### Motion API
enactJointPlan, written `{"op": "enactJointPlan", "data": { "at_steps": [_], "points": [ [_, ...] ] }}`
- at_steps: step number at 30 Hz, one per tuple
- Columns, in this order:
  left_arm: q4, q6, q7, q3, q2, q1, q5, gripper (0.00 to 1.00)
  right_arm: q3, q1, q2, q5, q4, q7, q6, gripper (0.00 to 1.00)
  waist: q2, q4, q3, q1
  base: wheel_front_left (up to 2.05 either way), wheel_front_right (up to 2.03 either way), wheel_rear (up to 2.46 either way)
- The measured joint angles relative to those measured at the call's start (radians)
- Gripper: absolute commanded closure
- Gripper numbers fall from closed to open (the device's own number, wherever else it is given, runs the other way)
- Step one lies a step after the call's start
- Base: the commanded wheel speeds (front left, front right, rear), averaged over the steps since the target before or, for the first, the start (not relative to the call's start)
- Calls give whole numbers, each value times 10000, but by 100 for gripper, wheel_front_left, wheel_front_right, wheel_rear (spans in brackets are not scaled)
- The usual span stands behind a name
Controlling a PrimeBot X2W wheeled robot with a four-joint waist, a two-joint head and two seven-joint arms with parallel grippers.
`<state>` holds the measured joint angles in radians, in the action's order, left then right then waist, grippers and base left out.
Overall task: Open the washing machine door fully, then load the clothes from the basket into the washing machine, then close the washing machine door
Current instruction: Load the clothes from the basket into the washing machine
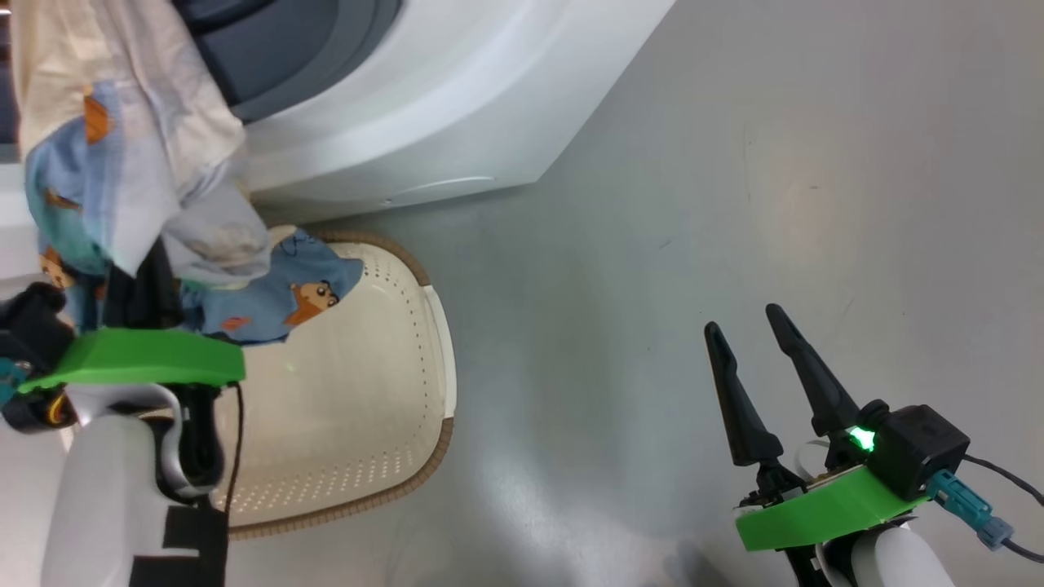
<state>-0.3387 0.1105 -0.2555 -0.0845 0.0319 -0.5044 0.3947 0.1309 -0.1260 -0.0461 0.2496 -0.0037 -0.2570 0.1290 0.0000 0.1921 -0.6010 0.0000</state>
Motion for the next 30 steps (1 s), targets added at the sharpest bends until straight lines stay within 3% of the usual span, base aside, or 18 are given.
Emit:
{"op": "enactJointPlan", "data": {
  "at_steps": [7,17,30],
  "points": [
    [1127,-360,0,575,33,128,-591,100,215,26,0,314,96,0,2,0,0,115,333,0,0,0,0],
    [1116,-782,644,550,1043,-1598,-1348,100,652,88,-2,715,236,0,0,0,0,748,577,0,0,0,0],
    [-2464,-842,1147,591,1985,-4874,-1708,100,1302,312,6,1143,370,0,2,0,0,1985,649,0,0,0,0]
  ]
}}
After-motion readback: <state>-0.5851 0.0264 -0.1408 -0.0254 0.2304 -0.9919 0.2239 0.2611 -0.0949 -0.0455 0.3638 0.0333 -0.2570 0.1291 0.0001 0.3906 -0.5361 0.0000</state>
